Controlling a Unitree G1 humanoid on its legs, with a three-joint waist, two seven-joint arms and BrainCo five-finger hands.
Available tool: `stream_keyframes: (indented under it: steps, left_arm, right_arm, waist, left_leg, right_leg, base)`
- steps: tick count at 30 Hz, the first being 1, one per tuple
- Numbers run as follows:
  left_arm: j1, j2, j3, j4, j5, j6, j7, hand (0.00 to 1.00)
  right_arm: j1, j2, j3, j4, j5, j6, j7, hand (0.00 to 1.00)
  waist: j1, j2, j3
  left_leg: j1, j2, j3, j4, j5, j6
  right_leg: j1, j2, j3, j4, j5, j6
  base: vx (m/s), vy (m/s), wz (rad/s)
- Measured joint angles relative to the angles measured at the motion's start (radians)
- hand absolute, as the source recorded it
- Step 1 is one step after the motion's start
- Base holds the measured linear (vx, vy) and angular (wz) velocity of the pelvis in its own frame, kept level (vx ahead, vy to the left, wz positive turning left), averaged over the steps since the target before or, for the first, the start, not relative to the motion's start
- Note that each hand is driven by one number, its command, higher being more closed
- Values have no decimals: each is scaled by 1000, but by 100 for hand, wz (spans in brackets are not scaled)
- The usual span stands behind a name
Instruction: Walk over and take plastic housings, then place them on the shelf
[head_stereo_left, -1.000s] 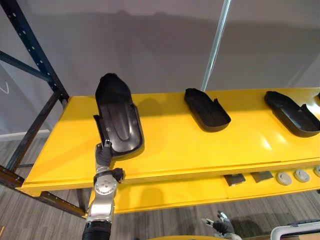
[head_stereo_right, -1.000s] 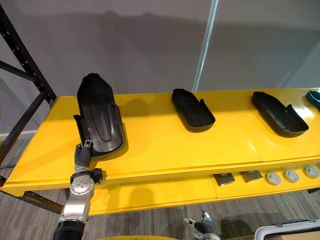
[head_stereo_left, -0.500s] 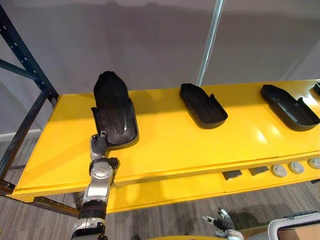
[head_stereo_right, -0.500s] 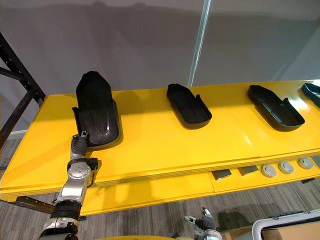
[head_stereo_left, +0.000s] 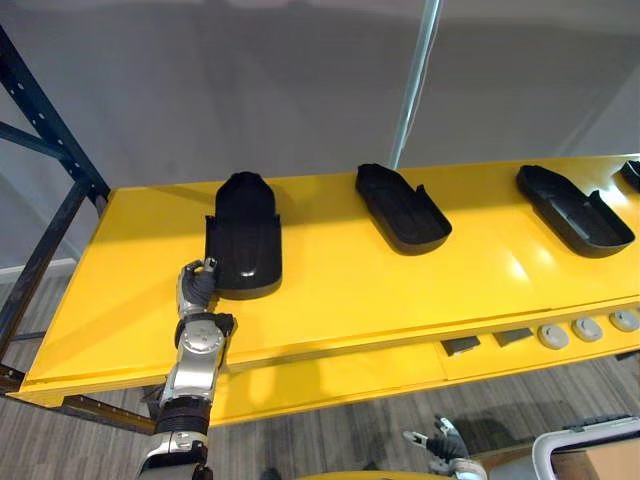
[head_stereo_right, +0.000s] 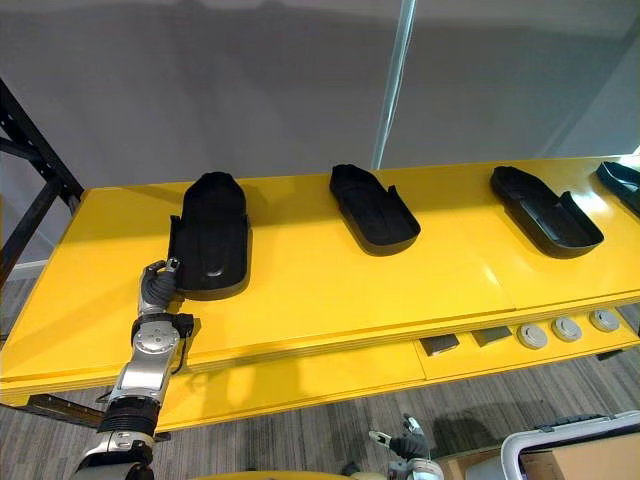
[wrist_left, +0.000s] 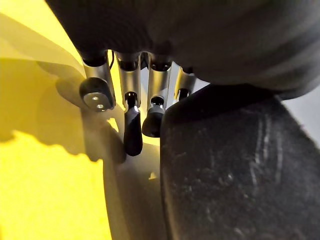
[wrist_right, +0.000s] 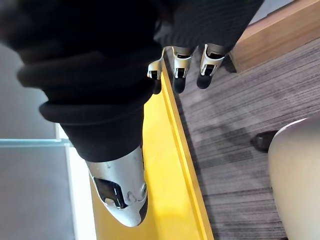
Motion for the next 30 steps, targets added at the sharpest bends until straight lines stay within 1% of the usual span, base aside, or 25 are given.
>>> stream_keyframes:
  steps: [9, 12, 15, 17, 19, 20, 22, 23, 24, 28, 30]
  left_arm:
    - [-1, 0, 1, -4, -30, 0, 4, 0]
    - [-1, -3, 1, -10, -32, 0, 18, 0]
    - [0, -14, 0, -47, -67, 0, 24, 0]
    - [4, -35, -1, -102, -95, -4, 40, 0]
    - [15, -58, -4, -195, -110, -19, 46, 0]
    - [48, -69, -19, -296, -107, -37, 47, 0]
    - [88, -80, -57, -399, -98, -54, 49, 0]
    - [125, -89, -89, -479, -66, -70, 49, 0]
    - [172, -93, -125, -547, -25, -89, 49, 100]
    - [325, -125, -212, -682, 81, -139, 38, 100]
    - [397, -128, -229, -715, 109, -152, 37, 100]
  right_arm:
    - [0, 1, 3, 0, 0, 1, 1, 0]
    - [0, 1, 3, 0, 0, 1, 1, 0]
    - [0, 1, 3, 0, 1, 1, 1, 0]
    - [0, 1, 3, 2, 1, 1, 1, 0]
    - [-5, 1, 3, 13, 2, 0, 1, 0]
    - [-12, 1, 3, 21, 2, 0, 0, 0]
    - [-12, 1, 2, 22, 5, -3, 0, 0]
    - [-12, 0, 2, 23, 9, -4, 0, 0]
    - [-13, 0, 2, 27, 9, -7, -1, 0]
    - [-13, 0, 2, 40, 10, -13, -3, 0]
    - [-13, 1, 3, 42, 9, -13, -3, 0]
  waist:
    - [0, 0, 0]
    - [1, 0, 0]
    - [3, 0, 0]
    - [5, 0, 0]
    - [8, 0, 0]
    - [8, 1, 1]
    - [7, 4, 4]
    - [8, 5, 5]
    - [12, 6, 5]
    - [30, 9, 10]
    - [34, 8, 13]
  left_leg:
    - [5, 0, -1, 0, 0, 0]
    - [5, 0, -2, 0, 0, 0]
    - [5, -1, -5, 0, 0, 0]
    - [5, -1, -10, 0, 0, 0]
    - [5, -1, -11, 0, 0, 0]
    - [5, -1, -12, 0, 0, 0]
    - [5, -1, -12, 4, 0, 0]
    - [5, -1, -14, 5, 1, 0]
    - [5, -1, -14, 5, 1, 0]
    - [6, 1, -10, 1, 0, 0]
    - [6, 3, -10, 0, -3, 2]
  right_leg:
    - [3, 0, -2, 4, 0, 0]
    - [3, -1, -3, 4, 0, 0]
    - [4, -1, -11, 4, 0, 0]
    - [8, -2, -16, 4, 0, 0]
    - [8, -2, -17, 3, 0, 0]
    - [9, -2, -18, 3, 0, 0]
    - [16, -2, -12, 3, 0, 0]
    - [17, -2, -12, 4, 0, 0]
    - [17, -2, -12, 4, 0, 0]
    - [16, -1, -6, 4, -1, 1]
    - [16, -2, -5, 5, -4, 4]
  base:
    - [1, 0, 0]
    - [0, 0, 0]
    - [2, 1, 3]
    - [11, 3, 6]
    - [0, 0, 0]
    - [0, 0, 0]
    - [15, 4, 1]
    - [0, 0, 0]
    - [0, 0, 0]
    - [0, 0, 0]
    - [0, 0, 0]
